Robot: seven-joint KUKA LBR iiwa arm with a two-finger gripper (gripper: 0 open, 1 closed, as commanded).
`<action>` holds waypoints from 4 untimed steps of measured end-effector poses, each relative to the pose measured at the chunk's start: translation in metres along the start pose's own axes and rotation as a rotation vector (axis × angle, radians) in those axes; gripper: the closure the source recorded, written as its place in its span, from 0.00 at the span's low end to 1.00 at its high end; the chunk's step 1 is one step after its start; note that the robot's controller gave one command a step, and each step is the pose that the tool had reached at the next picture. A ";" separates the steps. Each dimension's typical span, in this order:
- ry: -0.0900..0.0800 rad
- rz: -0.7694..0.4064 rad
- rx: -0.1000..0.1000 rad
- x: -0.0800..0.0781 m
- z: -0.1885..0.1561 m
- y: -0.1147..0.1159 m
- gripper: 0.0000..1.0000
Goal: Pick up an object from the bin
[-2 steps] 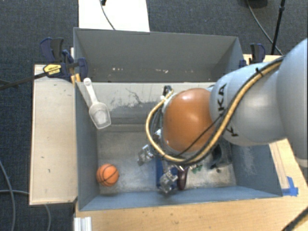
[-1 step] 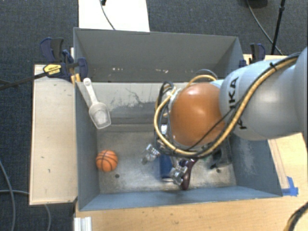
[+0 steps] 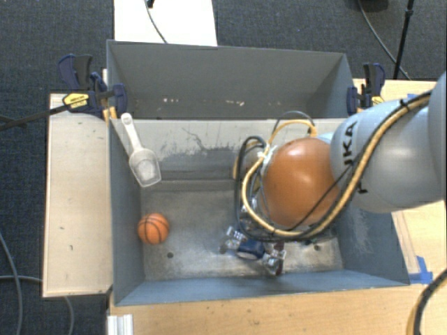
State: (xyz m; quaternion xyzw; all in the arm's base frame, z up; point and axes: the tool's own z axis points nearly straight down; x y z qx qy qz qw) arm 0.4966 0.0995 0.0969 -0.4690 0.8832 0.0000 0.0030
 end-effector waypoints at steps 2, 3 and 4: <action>0.001 -0.003 0.000 0.009 0.023 -0.042 1.00; 0.001 -0.001 -0.001 0.009 0.023 -0.042 1.00; 0.005 -0.008 -0.006 0.040 -0.178 -0.055 1.00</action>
Offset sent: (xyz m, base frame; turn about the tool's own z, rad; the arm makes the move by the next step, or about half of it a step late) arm 0.0279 -0.0320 -0.0265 -0.0096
